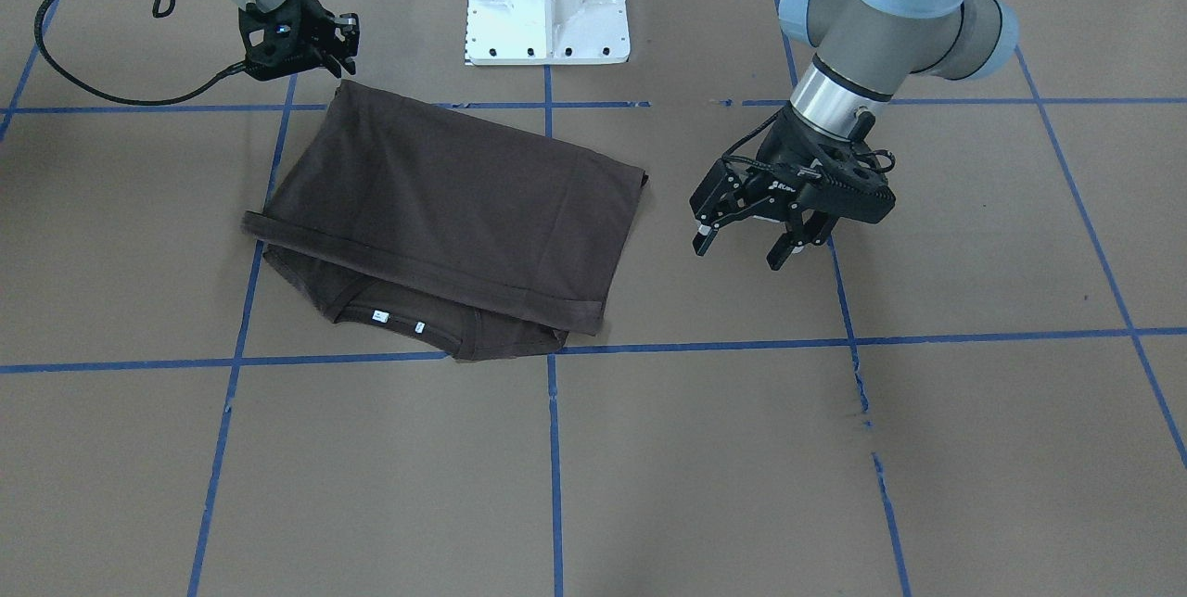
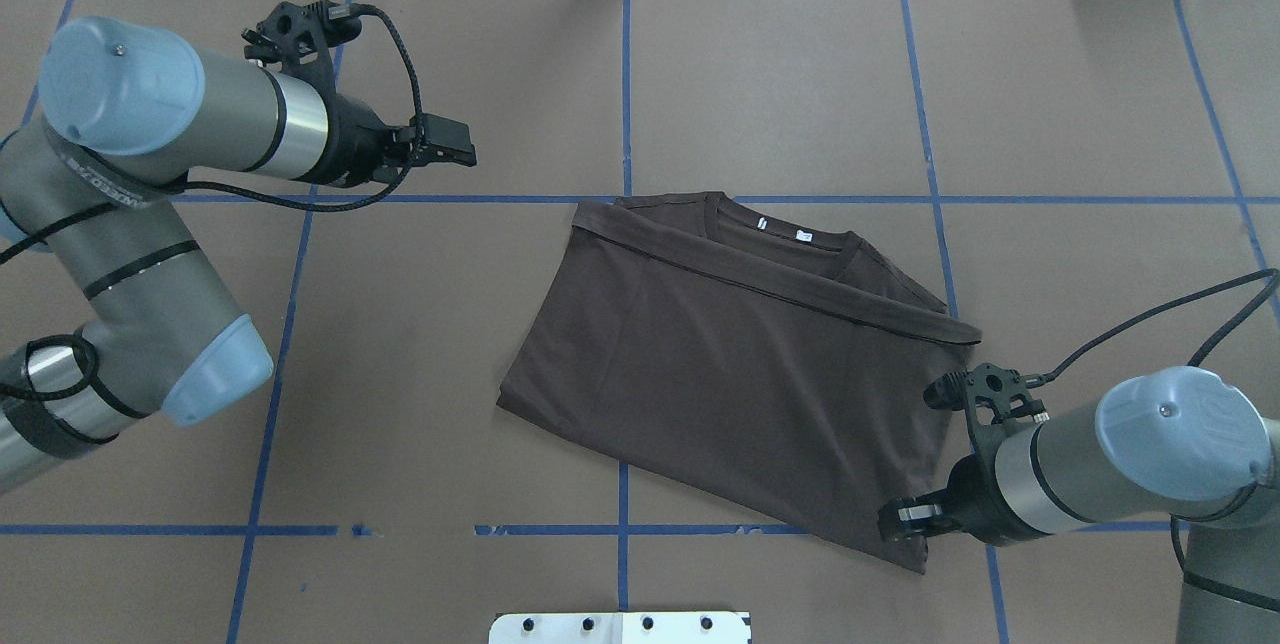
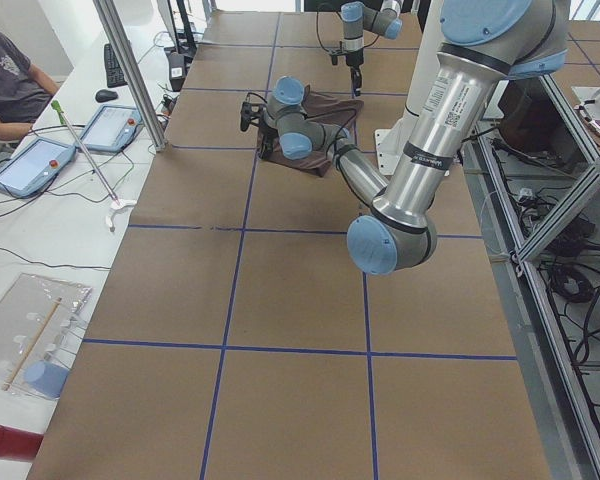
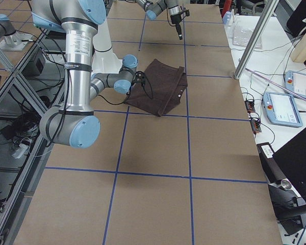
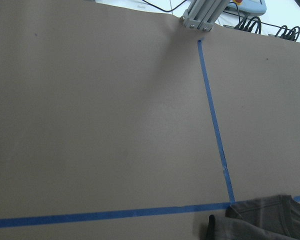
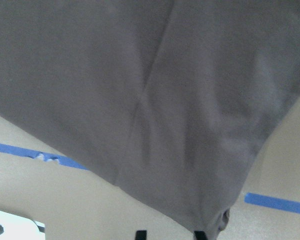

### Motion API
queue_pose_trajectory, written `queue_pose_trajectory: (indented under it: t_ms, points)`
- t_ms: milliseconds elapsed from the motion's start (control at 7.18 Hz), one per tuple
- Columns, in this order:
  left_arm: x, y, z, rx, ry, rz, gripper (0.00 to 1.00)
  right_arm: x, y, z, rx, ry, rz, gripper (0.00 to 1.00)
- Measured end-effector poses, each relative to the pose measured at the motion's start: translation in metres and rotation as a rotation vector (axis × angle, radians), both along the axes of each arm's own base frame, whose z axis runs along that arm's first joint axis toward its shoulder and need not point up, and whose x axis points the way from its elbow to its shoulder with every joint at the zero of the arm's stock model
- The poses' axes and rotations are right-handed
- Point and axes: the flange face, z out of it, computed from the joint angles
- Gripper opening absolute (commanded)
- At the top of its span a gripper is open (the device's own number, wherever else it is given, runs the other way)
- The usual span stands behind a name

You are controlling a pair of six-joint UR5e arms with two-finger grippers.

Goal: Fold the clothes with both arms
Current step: 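Grasp the shirt's side edge with the right gripper while the left gripper approaches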

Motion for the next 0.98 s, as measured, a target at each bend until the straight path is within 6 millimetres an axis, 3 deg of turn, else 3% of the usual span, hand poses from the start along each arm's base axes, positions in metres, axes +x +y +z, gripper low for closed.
queue_pose_trajectory:
  t_ms: [418, 697, 975]
  points:
    - [0.078, 0.085, 0.011, -0.267, -0.029, -0.045, 0.92, 0.021, -0.050, -0.018, 0.082, -0.047, 0.189, 1.00]
    - [0.119, 0.139, 0.012, -0.363, -0.106, -0.050, 0.90, 0.027, -0.064, -0.029, 0.098, -0.070, 0.232, 1.00]
    - [0.154, 0.148, 0.013, -0.379, -0.142, -0.063, 0.79, 0.027, -0.067, -0.030, 0.100, -0.073, 0.239, 1.00]
